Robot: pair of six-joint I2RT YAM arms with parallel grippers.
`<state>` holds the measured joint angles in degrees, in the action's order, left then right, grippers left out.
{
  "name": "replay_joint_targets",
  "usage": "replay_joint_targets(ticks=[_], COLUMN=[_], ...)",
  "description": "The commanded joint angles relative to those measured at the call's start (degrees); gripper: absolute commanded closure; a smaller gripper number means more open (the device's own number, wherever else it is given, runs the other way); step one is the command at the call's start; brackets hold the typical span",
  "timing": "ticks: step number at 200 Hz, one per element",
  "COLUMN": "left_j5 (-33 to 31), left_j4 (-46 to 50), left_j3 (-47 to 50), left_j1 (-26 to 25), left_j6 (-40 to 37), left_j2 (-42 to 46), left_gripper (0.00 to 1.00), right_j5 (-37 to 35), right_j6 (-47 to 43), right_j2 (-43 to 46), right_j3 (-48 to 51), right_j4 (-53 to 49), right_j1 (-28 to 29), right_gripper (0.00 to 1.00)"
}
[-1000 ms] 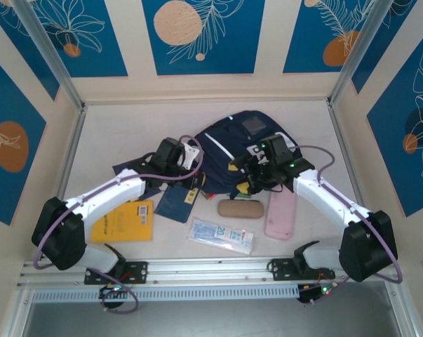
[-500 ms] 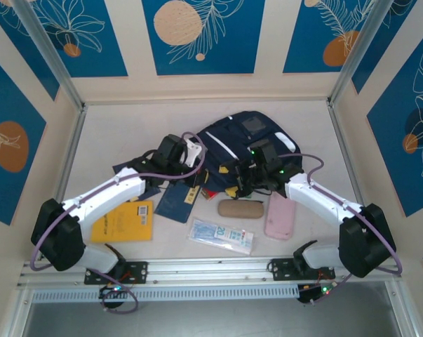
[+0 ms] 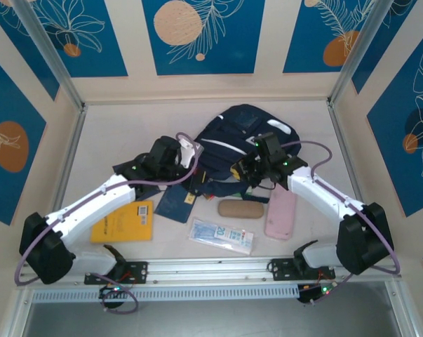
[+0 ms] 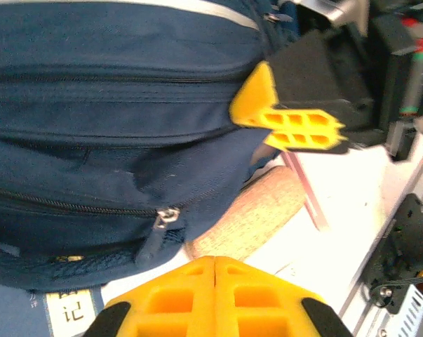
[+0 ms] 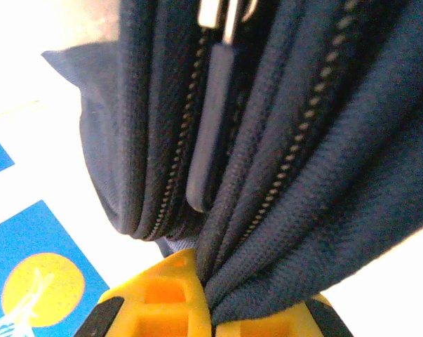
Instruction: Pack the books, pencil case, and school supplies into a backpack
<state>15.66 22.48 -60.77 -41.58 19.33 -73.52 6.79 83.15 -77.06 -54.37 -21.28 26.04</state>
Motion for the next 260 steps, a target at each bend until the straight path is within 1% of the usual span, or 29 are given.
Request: replay_joint_targets(ticks=[1, 28, 41, 53, 64, 66, 79, 90, 105, 135, 171, 215, 234, 260], left_j5=[0.7, -0.8, -1.2, -1.9, -3.9, -4.3, -5.6, -5.2, -4.0, -4.5, -4.7, -9.8, -11.3, -12.1], left_j4=[0.7, 1.7, 1.9, 2.1, 3.2, 3.3, 4.1, 3.8, 3.4, 3.0, 1.6, 2.4, 2.1, 2.2], left_j3=[0.5, 1.2, 1.6, 1.7, 1.3, 1.0, -0.1, -0.9, -2.2, -4.7, -6.4, -9.0, -9.6, -10.0], left_j1=[-0.7, -0.8, -0.7, -0.7, -0.7, -0.7, -0.7, -0.8, -1.3, -1.9, -2.1, -2.2, -2.2, -2.3], left_j6=[-0.9, -1.7, -2.0, -1.9, -1.4, -1.3, -1.2, -1.3, -1.7, -2.6, -3.3, -5.0, -5.6, -6.0], left_j2=[2.0, 2.0, 1.9, 1.3, 0.1, -0.3, -2.2, -3.9, -6.9, -12.1, -15.5, -18.6, -19.7, -21.6], left_gripper=[1.00, 1.00, 1.00, 1.00, 1.00, 0.98, 0.76, 0.65, 0.58, 0.50, 0.48, 0.48, 0.50, 0.57], right_j5=[2.9, 8.3, 9.2, 10.5, 12.0, 12.1, 12.7, 13.0, 13.3, 13.9, 14.1, 15.1, 15.7, 16.3], right_j6=[-12.7, -15.5, -16.0, -16.1, -16.1, -16.0, -15.4, -14.5, -13.3, -12.3, -11.6, -10.4, -9.4, -8.4], right_j2=[-2.0, -3.3, -3.0, -2.8, -3.3, -3.3, -3.5, -3.5, -3.6, -3.9, -4.2, -4.7, -4.8, -5.0], right_j3=[-6.3, -8.1, -8.4, -8.4, -8.6, -8.6, -8.3, -7.7, -7.1, -7.2, -7.2, -6.7, -6.3, -5.8], right_j4=[1.3, 0.8, -0.1, -0.2, -0.2, -0.2, 0.1, 0.9, 1.8, 2.3, 2.7, 4.2, 5.4, 6.2], right_j1=[-1.9, -4.5, -5.7, -6.0, -5.7, -5.7, -5.3, -5.1, -5.1, -4.9, -4.3, -3.6, -3.4, -3.2], right_gripper=[1.00, 1.00, 1.00, 1.00, 1.00, 1.00, 1.00, 1.00, 1.00, 1.00, 1.00, 1.00, 1.00, 1.00])
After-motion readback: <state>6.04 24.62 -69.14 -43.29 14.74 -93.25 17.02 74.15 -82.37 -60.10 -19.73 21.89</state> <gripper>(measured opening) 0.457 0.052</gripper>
